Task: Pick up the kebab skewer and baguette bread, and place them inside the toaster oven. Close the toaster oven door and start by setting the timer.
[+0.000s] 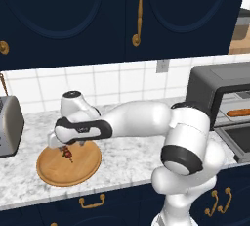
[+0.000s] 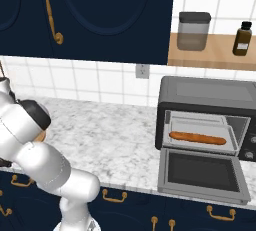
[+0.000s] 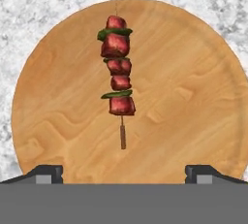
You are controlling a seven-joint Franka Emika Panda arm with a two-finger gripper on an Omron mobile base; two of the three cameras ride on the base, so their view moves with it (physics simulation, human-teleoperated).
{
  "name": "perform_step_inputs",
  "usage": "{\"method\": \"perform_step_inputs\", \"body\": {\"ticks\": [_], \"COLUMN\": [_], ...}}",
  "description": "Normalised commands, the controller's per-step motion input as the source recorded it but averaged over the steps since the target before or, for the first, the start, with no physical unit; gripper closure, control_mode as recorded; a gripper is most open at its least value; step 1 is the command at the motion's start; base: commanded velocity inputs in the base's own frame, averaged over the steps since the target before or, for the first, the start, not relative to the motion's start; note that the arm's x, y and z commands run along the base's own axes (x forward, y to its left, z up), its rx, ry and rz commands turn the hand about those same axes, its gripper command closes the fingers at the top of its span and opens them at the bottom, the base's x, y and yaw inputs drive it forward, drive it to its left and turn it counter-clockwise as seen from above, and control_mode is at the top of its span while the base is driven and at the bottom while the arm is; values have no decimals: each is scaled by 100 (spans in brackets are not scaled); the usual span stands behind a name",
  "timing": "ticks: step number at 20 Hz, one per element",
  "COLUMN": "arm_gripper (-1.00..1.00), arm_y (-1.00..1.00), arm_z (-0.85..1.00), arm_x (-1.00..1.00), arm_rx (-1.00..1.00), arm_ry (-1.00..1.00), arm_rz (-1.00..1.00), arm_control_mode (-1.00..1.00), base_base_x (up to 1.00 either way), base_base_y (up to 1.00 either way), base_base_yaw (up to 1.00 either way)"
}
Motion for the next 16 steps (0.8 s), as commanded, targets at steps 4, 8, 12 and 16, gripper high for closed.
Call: {"method": "perform_step_inputs", "body": {"ticks": [4, 8, 12, 16], "arm_gripper": [-100, -100, -100, -100], "arm_y": [23, 2, 7, 19], "arm_z": [-15, -17, -11, -14], "arm_x": [20, 35, 22, 1], "arm_rx": [0, 0, 0, 0], "arm_ry": [0, 0, 0, 0], "arm_rz": [0, 0, 0, 0], "arm_control_mode": [-100, -100, -100, -100], "base_base_x": [0, 0, 0, 0], "base_base_y": [0, 0, 0, 0], "base_base_yaw": [0, 0, 0, 0]}}
